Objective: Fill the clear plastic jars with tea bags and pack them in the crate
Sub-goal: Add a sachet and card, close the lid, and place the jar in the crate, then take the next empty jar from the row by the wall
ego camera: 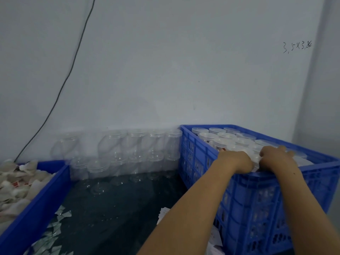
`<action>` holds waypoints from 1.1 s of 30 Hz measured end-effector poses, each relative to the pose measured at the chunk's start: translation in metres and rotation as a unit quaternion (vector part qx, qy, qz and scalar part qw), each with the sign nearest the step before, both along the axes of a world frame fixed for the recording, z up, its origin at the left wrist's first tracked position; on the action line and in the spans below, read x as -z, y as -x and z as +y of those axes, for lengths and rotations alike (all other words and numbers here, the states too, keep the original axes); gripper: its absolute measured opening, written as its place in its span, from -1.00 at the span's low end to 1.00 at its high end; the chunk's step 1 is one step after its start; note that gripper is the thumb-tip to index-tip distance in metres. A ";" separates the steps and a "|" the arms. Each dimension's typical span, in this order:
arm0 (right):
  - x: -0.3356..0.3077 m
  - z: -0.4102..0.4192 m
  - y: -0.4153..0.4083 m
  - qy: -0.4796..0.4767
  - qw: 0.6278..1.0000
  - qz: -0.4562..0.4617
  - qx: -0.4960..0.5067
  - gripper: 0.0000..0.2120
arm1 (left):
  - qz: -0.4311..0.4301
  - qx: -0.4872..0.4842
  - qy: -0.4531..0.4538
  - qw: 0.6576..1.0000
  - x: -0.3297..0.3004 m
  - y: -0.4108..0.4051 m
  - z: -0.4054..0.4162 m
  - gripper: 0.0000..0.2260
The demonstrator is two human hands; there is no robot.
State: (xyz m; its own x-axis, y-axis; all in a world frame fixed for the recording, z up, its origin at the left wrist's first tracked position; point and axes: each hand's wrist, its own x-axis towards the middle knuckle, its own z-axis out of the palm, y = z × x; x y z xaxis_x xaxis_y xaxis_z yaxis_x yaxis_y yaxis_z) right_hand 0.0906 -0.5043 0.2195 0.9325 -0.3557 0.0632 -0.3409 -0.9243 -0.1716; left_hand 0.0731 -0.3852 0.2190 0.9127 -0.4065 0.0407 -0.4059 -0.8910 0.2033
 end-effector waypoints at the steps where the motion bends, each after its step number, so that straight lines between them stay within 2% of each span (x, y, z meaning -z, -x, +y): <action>1: -0.002 0.002 0.005 0.008 1.000 0.005 0.000 -0.56 | -0.010 0.004 0.017 1.000 0.001 0.002 0.001 -0.66; 4: -0.006 0.013 0.019 0.011 0.999 -0.035 0.007 -0.50 | -0.067 0.020 0.160 0.985 0.008 0.011 0.012 -0.70; 7: -0.012 0.039 0.035 -0.019 0.982 -0.190 -0.020 -0.59 | -0.141 0.008 0.345 0.928 0.021 0.020 0.035 -0.72; 10: -0.015 0.084 0.046 -0.123 0.930 -0.316 -0.142 -0.77 | -0.127 -0.012 0.493 0.861 0.035 0.024 0.073 -0.73; 12: -0.011 0.123 0.052 -0.191 0.897 -0.327 -0.228 -0.87 | -0.126 -0.044 0.542 0.830 0.047 0.025 0.105 -0.75; 14: 0.002 0.165 0.052 -0.252 0.880 -0.292 -0.276 -0.93 | -0.127 -0.095 0.581 0.798 0.061 0.026 0.141 -0.76; 17: 0.032 0.222 0.044 -0.348 0.864 -0.199 -0.306 -0.91 | -0.129 -0.184 0.620 0.752 0.091 0.031 0.200 -0.73; 21: 0.071 0.286 0.034 -0.571 0.773 -0.046 -0.272 -0.89 | -0.138 -0.337 0.619 0.696 0.133 0.030 0.277 -0.73; 25: 0.107 0.341 0.015 -0.632 0.743 0.034 -0.218 -0.89 | -0.146 -0.445 0.594 0.654 0.165 0.026 0.343 -0.81; 27: 0.120 0.364 0.003 -0.652 0.731 0.060 -0.194 -0.81 | -0.133 -0.462 0.598 0.641 0.175 0.023 0.370 -0.79; 30: 0.138 0.391 -0.013 -0.672 0.714 0.096 -0.172 -0.68 | -0.107 -0.454 0.618 0.633 0.181 0.014 0.400 -0.65; 33: 0.149 0.416 -0.024 -0.692 0.691 0.126 -0.169 -0.75 | -0.097 -0.442 0.630 0.631 0.184 -0.001 0.419 -0.46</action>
